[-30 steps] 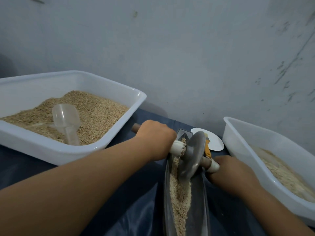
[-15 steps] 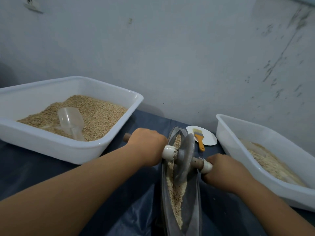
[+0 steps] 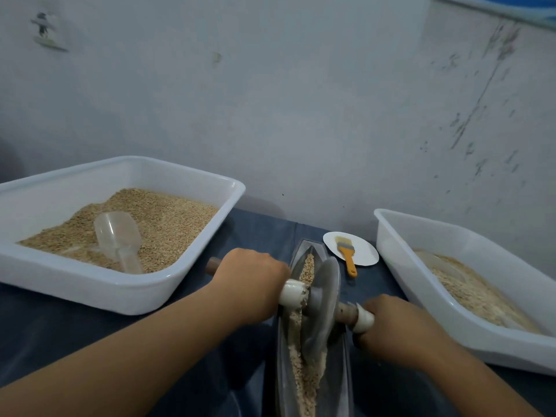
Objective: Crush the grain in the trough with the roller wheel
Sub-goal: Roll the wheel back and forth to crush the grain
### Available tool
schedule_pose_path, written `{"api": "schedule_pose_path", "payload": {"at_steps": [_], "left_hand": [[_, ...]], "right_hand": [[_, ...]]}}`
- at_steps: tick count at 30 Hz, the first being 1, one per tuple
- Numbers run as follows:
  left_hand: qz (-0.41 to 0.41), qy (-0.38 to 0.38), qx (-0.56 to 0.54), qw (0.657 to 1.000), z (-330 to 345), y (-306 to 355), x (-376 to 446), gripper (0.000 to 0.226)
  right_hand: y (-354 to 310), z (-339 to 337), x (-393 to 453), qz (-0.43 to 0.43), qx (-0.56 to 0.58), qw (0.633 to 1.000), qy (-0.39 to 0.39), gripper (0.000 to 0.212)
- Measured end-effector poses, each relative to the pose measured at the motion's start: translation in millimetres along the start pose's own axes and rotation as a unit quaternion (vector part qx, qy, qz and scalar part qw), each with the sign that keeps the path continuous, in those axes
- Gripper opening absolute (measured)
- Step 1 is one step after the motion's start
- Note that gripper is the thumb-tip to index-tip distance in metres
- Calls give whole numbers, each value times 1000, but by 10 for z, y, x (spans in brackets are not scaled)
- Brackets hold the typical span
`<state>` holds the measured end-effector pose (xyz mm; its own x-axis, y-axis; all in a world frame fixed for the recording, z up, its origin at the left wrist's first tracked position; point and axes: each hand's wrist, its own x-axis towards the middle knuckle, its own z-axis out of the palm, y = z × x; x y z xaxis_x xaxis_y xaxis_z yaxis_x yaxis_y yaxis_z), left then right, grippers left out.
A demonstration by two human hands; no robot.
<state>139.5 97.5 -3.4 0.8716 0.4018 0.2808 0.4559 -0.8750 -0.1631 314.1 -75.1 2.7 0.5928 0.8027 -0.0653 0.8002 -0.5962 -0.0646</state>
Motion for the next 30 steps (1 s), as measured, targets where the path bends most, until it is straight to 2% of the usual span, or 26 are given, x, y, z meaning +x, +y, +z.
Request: {"api": "schedule_pose_path", "payload": {"at_steps": [2, 4, 8, 12, 15, 21, 26, 30], "left_hand": [[-19, -25, -9, 999, -25, -35, 94, 20], [-31, -28, -16, 999, -57, -35, 170, 18], [3, 25, 7, 1000, -33, 15, 72, 26], [-2, 60, 2, 998, 129, -26, -69, 28], [-31, 48, -6, 998, 112, -68, 109, 19], [-23, -2, -4, 1000, -5, -123, 476, 22], [-9, 51, 9, 999, 165, -105, 281, 28], [-23, -3, -20, 1000, 57, -144, 525, 25]], "right_hand": [[-71, 9, 77, -5, -50, 995, 91, 15], [-127, 3, 121, -6, -60, 990, 129, 14], [-13, 51, 55, -9, -33, 998, 55, 14], [69, 145, 4, -28, -77, 992, 92, 20], [-4, 54, 236, -13, -85, 988, 127, 19], [1, -25, 530, 0, -30, 997, 75, 16], [116, 99, 398, -10, -31, 998, 57, 18], [-6, -118, 631, 3, -24, 999, 27, 16]]}}
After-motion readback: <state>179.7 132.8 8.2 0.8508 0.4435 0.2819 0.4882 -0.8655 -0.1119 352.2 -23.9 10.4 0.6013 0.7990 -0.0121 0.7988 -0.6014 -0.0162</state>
